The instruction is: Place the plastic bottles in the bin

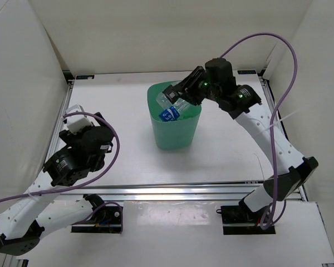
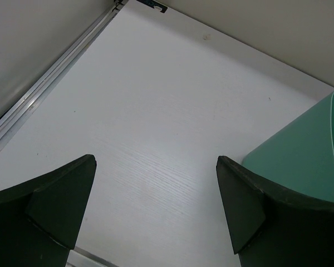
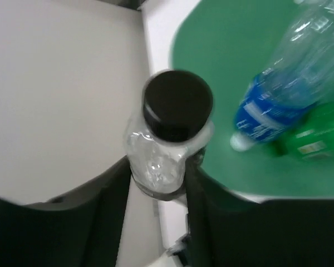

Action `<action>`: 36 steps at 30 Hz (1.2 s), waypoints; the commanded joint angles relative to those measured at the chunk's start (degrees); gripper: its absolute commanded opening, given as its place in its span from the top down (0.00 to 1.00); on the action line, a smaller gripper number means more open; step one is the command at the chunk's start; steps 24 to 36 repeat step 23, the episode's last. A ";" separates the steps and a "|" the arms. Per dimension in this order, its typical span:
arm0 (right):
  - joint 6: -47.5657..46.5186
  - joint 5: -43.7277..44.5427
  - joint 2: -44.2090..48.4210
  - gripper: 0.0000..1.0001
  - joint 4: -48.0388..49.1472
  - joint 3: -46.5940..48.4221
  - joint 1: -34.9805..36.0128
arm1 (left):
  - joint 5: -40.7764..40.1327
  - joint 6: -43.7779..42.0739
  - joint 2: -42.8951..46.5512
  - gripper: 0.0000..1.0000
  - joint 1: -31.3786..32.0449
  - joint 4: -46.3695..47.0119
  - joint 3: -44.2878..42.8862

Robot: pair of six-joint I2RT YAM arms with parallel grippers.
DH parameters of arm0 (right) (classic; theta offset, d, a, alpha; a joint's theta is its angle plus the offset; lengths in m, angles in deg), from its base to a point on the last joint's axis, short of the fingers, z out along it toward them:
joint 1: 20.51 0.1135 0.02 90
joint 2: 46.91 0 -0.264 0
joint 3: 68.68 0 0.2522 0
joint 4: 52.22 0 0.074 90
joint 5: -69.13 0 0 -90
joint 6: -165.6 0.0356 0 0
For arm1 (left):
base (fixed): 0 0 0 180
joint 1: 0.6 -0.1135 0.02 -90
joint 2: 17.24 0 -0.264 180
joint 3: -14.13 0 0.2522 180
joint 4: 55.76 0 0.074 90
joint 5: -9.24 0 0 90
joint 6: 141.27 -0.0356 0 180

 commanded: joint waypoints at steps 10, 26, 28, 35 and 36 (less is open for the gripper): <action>-17.58 -7.86 0.73 0.00 -5.29 5.49 -7.55 | -1.08 -1.17 0.05 0.00 0.11 2.22 -1.26; -20.69 -10.35 18.92 0.00 -16.53 -11.02 -24.96 | -0.02 2.16 -2.85 0.00 0.11 1.52 2.61; -20.69 -10.35 18.92 0.00 -16.53 -11.02 -24.96 | -0.02 2.16 -2.85 0.00 0.11 1.52 2.61; -20.69 -10.35 18.92 0.00 -16.53 -11.02 -24.96 | -0.02 2.16 -2.85 0.00 0.11 1.52 2.61; -20.69 -10.35 18.92 0.00 -16.53 -11.02 -24.96 | -0.02 2.16 -2.85 0.00 0.11 1.52 2.61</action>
